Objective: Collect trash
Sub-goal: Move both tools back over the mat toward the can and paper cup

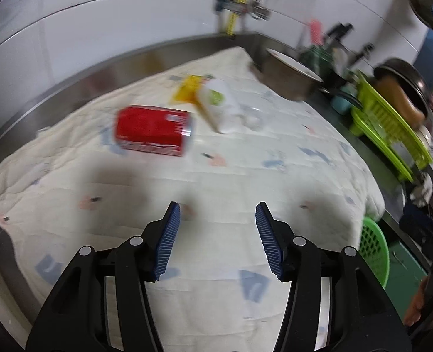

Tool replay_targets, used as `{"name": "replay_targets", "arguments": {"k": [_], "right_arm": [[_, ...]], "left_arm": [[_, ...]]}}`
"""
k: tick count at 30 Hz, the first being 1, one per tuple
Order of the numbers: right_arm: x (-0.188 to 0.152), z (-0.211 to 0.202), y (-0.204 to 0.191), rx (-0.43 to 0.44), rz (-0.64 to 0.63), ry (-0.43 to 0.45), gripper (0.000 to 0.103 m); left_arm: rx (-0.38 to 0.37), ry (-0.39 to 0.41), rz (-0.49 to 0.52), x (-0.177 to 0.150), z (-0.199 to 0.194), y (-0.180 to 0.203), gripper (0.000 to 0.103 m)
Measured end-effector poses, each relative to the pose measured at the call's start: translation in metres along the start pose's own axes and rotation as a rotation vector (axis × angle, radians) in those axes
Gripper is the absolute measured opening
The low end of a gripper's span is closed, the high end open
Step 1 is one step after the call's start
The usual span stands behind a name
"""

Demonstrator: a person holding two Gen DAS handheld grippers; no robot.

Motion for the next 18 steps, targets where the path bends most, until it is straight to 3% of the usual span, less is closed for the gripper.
{"name": "replay_targets", "arguments": {"k": [7,18], "right_arm": [[0.046,0.061,-0.038,0.09,-0.096,-0.046,0.081],[0.11,0.162,-0.065,0.155,-0.164,-0.127,0.078]], "left_arm": [[0.04,0.007,-0.089,0.005,0.001,-0.048,0.055],[0.068,0.003,-0.155,0.007,0.009,-0.079,0.057]]}}
Point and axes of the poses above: each gripper's, at about its wrist camera, not at the fingertips, and z roughly the way its jaws point, y to its right, x to its top, the point moved 1 cm from there along z, roughly the way its jaws point, and after that the axes turned 12 degrees about x, right-handed, at the moved point
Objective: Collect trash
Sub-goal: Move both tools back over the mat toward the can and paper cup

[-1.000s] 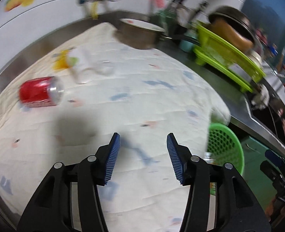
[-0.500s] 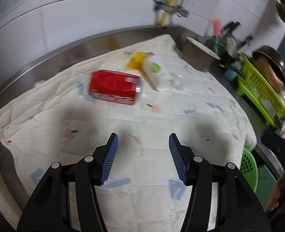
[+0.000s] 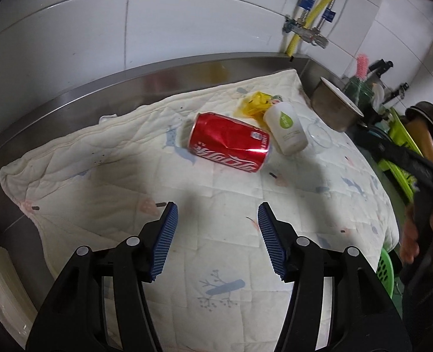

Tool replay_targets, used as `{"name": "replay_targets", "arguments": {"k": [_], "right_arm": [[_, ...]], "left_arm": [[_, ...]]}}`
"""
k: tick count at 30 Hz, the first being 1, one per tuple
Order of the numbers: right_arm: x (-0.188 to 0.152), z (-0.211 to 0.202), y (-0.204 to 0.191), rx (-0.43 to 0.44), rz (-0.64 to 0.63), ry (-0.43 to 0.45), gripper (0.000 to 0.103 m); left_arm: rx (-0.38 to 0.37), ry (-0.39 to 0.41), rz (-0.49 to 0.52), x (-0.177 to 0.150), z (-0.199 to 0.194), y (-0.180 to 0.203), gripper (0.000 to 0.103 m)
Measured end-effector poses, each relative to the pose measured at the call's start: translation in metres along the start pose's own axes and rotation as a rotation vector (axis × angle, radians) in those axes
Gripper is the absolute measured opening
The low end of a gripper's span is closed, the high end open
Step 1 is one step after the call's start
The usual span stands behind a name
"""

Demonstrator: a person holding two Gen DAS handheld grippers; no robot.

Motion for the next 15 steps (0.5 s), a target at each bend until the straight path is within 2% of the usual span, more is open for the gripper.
{"name": "replay_targets", "arguments": {"k": [15], "right_arm": [[0.052,0.098,0.023,-0.021,-0.005,-0.123,0.077]], "left_arm": [[0.011,-0.019,-0.043,0.005,0.016,-0.021,0.059]]}}
Point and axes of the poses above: each gripper's, at about its wrist camera, not at the fingertips, and z roughly the way its jaws point, y to its right, x to its top, the point moved 1 cm from there along z, roughly the way its jaws point, and after that the axes turned 12 degrees about x, right-handed, at the moved point
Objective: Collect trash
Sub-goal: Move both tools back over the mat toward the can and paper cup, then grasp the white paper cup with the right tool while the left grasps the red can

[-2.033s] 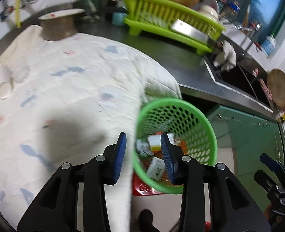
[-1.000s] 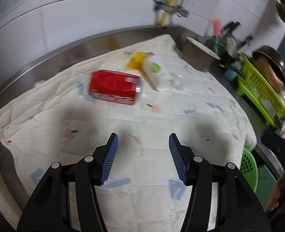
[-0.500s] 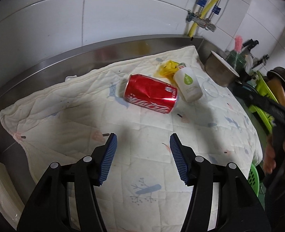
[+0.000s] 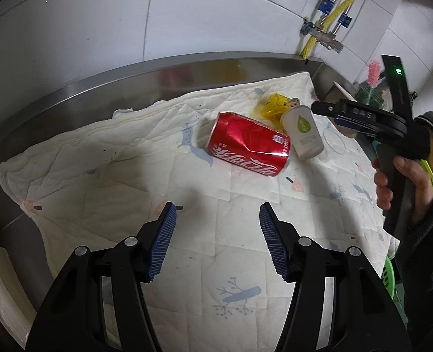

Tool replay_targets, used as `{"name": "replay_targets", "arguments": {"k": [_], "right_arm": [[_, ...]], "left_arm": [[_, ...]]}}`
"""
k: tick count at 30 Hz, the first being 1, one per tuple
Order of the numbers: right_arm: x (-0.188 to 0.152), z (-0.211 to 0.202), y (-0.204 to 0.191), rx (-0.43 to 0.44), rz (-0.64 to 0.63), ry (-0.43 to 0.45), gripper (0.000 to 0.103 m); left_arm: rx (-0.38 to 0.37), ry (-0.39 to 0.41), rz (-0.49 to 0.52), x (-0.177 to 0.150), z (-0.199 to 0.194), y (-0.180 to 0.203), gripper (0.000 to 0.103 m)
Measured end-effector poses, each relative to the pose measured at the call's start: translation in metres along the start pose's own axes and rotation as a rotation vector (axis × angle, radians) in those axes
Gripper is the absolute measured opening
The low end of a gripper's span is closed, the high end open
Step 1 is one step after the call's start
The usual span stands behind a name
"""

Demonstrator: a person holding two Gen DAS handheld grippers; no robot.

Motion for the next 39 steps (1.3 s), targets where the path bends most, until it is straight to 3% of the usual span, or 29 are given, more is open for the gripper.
{"name": "replay_targets", "arguments": {"k": [9,16,21,28,39], "right_arm": [[0.008,0.039,0.012,-0.054,0.005,-0.076,0.076],[0.002,0.051,0.017,-0.085,-0.004,-0.104,0.067],[0.001,0.046,0.018,-0.108,-0.032,-0.1,0.044],[-0.003,0.046,0.027,-0.044,0.048,-0.101,0.061],[-0.013,0.049,0.017,-0.064,0.01,-0.114,0.056]], "left_arm": [[0.019,-0.003,-0.019,0.004,0.006,-0.009,0.059],[0.021,0.001,-0.009,0.008,0.008,-0.004,0.064],[0.019,-0.007,-0.006,0.011,0.01,0.003,0.067],[0.009,-0.003,-0.022,0.017,0.006,0.013,0.072],[0.004,-0.032,-0.061,0.026,0.011,0.014,0.076]]}}
Point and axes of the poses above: each gripper's, at about its wrist camera, not at the fingertips, and z roughly the way its jaws point, y to its right, x to its top, the point moved 1 cm from there along z, roughly the way its jaws point, and after that the axes turned 12 degrees about x, right-handed, at the moved point
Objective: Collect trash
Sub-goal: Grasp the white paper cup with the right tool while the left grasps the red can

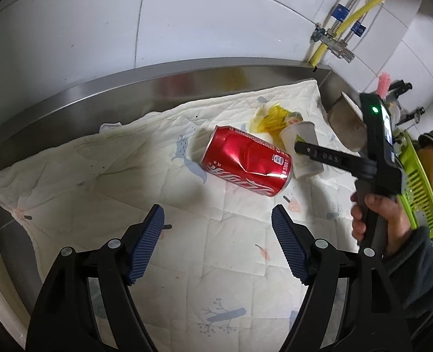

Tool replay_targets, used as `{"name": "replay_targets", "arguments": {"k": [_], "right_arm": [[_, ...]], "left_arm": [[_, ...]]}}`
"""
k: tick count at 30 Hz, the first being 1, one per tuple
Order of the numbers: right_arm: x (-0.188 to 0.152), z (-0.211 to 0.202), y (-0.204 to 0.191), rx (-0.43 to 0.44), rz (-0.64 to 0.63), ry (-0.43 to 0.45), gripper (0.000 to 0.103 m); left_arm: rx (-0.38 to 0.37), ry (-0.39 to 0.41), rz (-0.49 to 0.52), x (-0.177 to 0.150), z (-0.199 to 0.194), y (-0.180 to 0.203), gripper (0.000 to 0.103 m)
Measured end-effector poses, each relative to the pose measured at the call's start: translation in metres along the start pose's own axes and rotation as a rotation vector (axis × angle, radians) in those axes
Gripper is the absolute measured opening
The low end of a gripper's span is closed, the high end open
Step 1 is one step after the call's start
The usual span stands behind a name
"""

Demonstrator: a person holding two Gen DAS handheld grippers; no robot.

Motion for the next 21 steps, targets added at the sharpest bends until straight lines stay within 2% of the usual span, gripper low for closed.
{"name": "replay_targets", "arguments": {"k": [6,10,17,21], "right_arm": [[-0.023,-0.03,-0.007,0.043,-0.014,0.025,0.056],[-0.044,-0.059,-0.01,0.068,-0.031,0.061,0.055],[-0.089,-0.117,-0.013,0.092,-0.069,0.141,0.056],[-0.122,-0.143,-0.012,0.133,-0.039,0.176,0.056]], "left_arm": [[0.005,-0.024,-0.049,0.006,0.003,0.005,0.081],[0.008,-0.064,-0.115,0.013,0.012,0.009,0.081],[0.021,-0.145,-0.219,0.034,0.04,0.031,0.081],[0.052,-0.206,-0.314,0.044,0.065,0.039,0.081]]}}
Point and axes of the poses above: each gripper's, at about its wrist camera, not at the fingertips, and z roughly the way its jaws point, y to its right, x to its top, the point moved 1 cm from there along z, roughly the way its jaws point, and after that the axes turned 12 degrees about x, right-handed, at the moved point
